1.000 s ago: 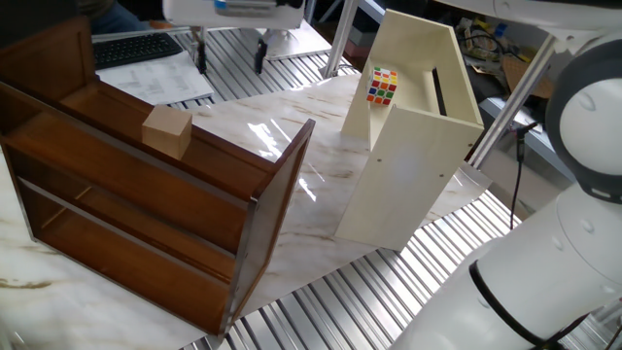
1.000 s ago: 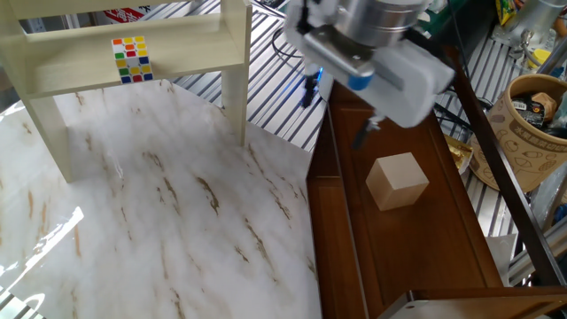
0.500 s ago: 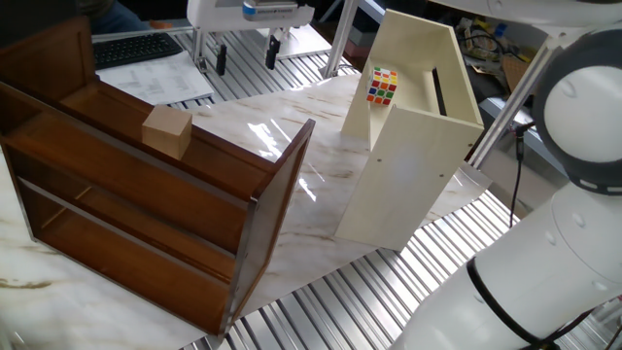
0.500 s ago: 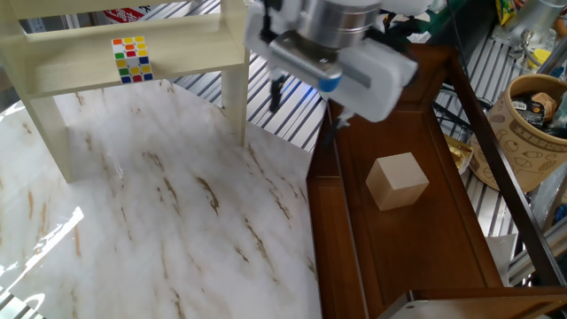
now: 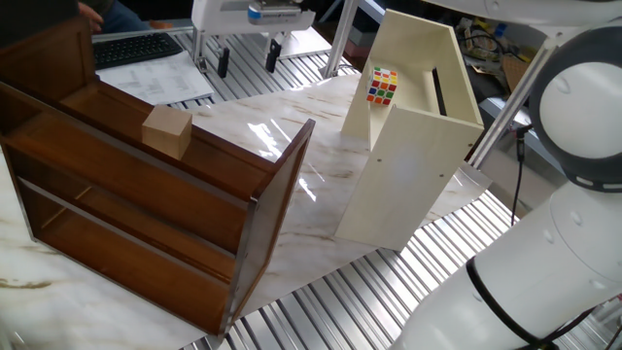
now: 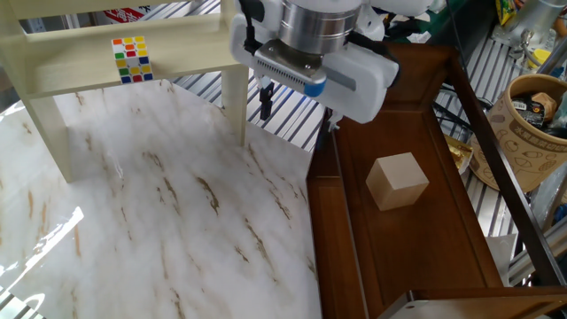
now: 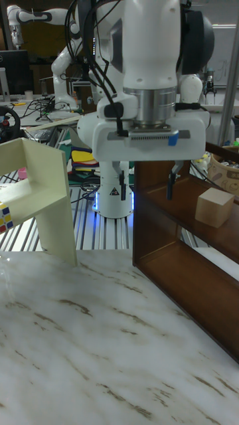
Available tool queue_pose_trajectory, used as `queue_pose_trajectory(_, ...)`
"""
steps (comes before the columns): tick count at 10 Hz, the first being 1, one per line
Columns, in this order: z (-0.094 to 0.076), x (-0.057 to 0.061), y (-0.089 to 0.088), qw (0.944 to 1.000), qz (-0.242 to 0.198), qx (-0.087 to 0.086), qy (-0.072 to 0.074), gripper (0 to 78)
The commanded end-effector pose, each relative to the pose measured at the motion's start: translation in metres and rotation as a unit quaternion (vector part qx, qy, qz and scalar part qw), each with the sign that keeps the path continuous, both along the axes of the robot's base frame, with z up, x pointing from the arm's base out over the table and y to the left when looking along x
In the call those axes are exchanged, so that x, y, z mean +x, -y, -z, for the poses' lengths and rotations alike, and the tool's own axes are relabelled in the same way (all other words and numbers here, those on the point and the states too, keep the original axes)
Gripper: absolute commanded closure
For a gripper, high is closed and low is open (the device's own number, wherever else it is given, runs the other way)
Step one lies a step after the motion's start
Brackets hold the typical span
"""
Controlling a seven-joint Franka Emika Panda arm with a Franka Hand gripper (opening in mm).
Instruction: Put the object on the shelf
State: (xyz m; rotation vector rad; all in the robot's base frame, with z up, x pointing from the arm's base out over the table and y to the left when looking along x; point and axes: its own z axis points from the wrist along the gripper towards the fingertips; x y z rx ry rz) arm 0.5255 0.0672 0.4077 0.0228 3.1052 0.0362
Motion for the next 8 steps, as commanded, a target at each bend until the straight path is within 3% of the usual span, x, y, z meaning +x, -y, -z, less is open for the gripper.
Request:
queue_pose_trajectory(1, -0.0009, 0.0006, 0.0003, 0.9998, -0.013, 0.011, 0.006, 0.2)
queue_pose_trajectory(8, -0.002, 0.0024, 0.0014, 0.9997, -0.015, 0.017, 0.006, 0.2)
